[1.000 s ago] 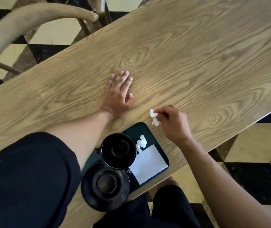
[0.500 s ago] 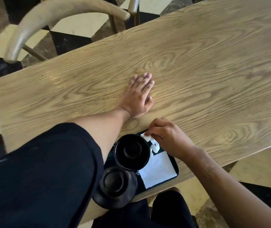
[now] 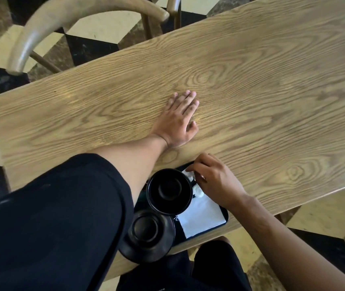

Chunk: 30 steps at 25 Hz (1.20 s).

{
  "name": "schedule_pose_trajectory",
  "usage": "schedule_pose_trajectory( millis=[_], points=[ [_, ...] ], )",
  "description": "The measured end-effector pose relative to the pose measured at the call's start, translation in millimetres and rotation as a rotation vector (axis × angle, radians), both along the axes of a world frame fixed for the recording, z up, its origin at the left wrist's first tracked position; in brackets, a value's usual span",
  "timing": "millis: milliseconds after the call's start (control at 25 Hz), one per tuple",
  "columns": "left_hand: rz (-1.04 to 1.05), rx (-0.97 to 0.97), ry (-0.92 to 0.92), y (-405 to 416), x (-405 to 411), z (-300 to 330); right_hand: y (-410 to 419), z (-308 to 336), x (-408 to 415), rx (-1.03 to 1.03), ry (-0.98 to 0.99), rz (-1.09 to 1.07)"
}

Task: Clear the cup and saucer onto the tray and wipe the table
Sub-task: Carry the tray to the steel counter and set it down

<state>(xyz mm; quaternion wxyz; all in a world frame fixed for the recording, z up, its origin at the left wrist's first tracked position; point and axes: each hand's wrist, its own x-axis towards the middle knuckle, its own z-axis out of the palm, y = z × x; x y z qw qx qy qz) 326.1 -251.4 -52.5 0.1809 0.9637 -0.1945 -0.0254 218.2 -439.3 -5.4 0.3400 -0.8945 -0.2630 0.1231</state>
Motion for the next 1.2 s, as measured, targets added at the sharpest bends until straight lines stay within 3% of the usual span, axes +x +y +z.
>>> schedule_pose_trajectory(
  millis=[160,320,520,600,720,920,1200],
  points=[
    [0.001,-0.010,0.009,-1,0,0,-10,-3,-16,0.032,-0.069,-0.309],
    [0.008,-0.017,0.036,0,-3,2,-35,-14,-28,-0.119,-0.083,-0.475],
    [0.012,-0.082,0.076,5,-2,4,-51,-16,-36,-0.234,-0.106,-0.286],
    [0.064,-0.127,0.085,33,-10,3,-55,-15,-33,-0.271,-0.104,-0.248],
    [0.144,-0.025,0.176,106,-65,7,-57,-11,-34,-0.322,-0.086,-0.198],
    [0.477,0.068,0.274,206,-203,22,-54,1,-36,-0.450,0.065,-0.128],
    [0.891,-0.010,0.489,149,-312,41,-55,6,-37,-0.593,0.109,0.002]
  ],
)
